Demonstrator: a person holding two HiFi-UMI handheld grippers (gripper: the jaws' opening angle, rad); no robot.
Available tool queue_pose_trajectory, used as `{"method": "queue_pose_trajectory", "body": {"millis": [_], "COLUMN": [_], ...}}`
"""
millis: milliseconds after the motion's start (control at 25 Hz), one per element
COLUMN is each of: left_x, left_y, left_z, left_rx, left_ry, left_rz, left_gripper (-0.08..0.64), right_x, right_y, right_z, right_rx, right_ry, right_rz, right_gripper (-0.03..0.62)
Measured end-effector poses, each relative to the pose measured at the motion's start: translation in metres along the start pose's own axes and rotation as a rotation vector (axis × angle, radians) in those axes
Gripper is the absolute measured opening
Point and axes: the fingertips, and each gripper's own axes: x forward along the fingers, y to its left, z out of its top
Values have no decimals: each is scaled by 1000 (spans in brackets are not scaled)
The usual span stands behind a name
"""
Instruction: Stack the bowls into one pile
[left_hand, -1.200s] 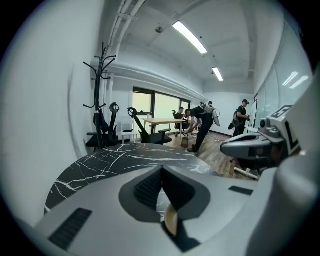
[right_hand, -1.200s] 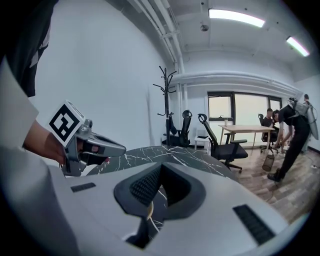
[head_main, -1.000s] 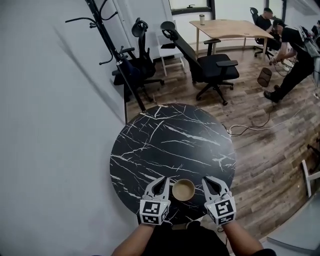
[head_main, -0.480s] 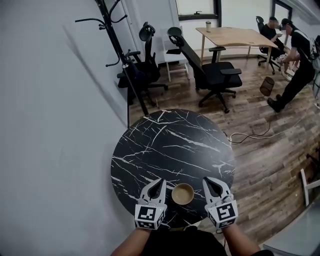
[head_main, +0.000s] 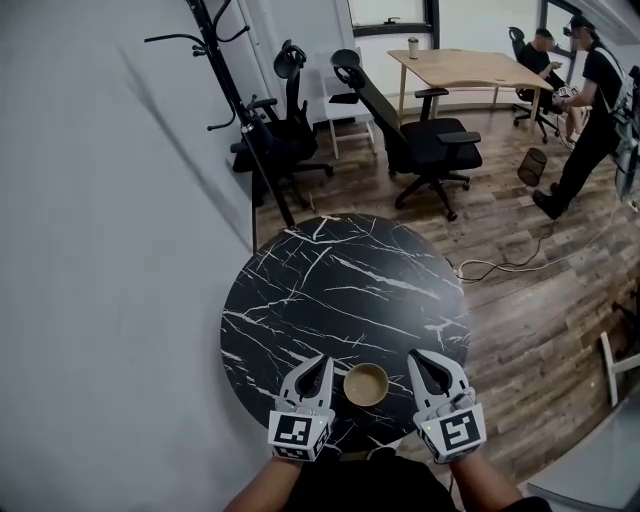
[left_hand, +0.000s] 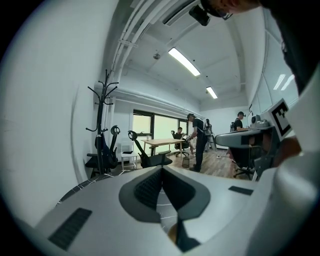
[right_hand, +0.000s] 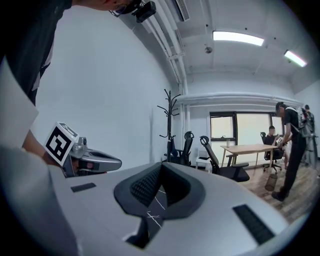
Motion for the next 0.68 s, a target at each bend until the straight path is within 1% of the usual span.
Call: {"method": "queue_pose_trajectory", "body": {"millis": [200,400,680], "left_x": [0,-1,0], "left_y": [0,2,3], "left_z": [-1,3,5], "left_rx": [-16,-14,-9], "left_ry": [-10,-15,-10], "left_rz": [3,5,7], "left_gripper": [14,14,14], "right_x": [3,5,6], "right_y": [1,5,3], "right_z": [1,-1,5], "right_rx": [-4,-8,-5], "right_ry": [-12,-29,-28], "right_rz": [6,25,20], "right_gripper": [8,8,7]}}
